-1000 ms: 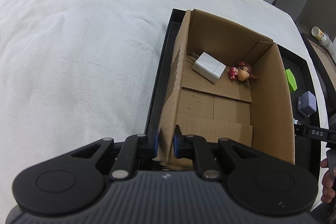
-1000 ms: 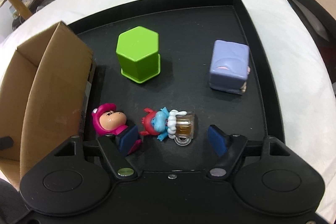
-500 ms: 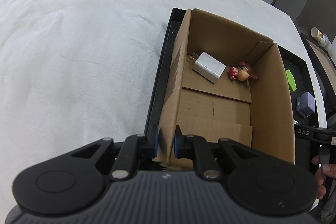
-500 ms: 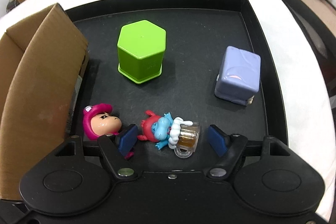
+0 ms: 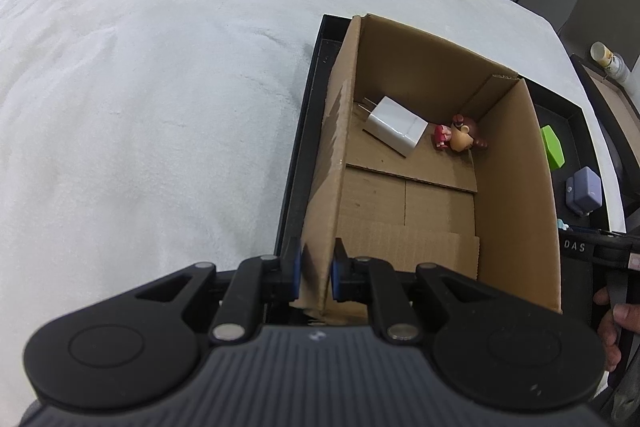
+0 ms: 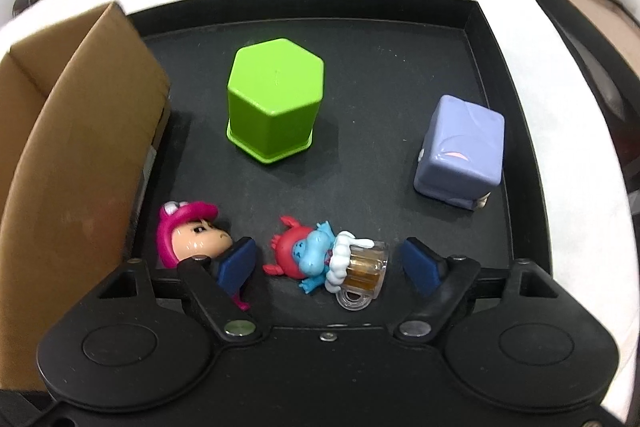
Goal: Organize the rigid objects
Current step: 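Close the right gripper on the blue figure with the glass mug, then lift the blue mug figure with the right gripper over the box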
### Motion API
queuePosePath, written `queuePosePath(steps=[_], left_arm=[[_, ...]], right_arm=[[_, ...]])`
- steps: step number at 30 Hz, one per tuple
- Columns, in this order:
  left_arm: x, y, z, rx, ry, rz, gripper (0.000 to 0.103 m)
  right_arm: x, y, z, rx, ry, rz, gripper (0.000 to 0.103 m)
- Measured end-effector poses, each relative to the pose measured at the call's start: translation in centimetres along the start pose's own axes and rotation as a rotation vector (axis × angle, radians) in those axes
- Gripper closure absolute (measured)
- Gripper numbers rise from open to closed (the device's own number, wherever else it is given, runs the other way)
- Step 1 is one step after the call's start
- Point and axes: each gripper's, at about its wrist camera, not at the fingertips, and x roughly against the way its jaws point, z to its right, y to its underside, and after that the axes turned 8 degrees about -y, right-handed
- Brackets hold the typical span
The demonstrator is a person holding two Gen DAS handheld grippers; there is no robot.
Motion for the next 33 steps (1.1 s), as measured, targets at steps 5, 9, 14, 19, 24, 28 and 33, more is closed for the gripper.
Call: queuePosePath(steps=[5, 9, 14, 19, 24, 28, 33], left_arm=[[0.0, 0.1, 0.0, 0.004, -0.006, 0.004, 0.09], [0.2, 0.2, 0.1, -0.003, -0.01, 0.005, 0.09], [0.5, 0.2, 0.3, -0.008, -0.013, 0.004, 0.09], [0.5, 0.3, 0.3, -0.006, -0.012, 0.004, 0.09], [0.4, 0.1, 0.3, -0.008, -0.01, 0.006, 0.09], [0.5, 0.1, 0.5, -0.019, -0.012, 0.019, 0.09], [0.4, 0.1, 0.3, -0.017, -0.001, 0.029, 0.09]], right_arm=[[0.6, 0.3, -0.4, 0.02, -0.025, -0.011, 0.04], [1.5, 0.5, -0.3, 0.005, -0.052, -0.005, 0.04], [3.3, 0.1, 0.2, -0.018, -0.076, 0.03, 0.04], [4.6, -0.3, 0.9, -0.027, -0.081, 0.055, 0.04], [5.9, -0.7, 1.2, -0.04, -0.091, 0.079, 0.04], [6.8, -1.1, 1.1, -0.046, -0.103, 0.099, 0.04], [8.2, -1.4, 0.3, -0.038, -0.118, 0.124, 0.04]])
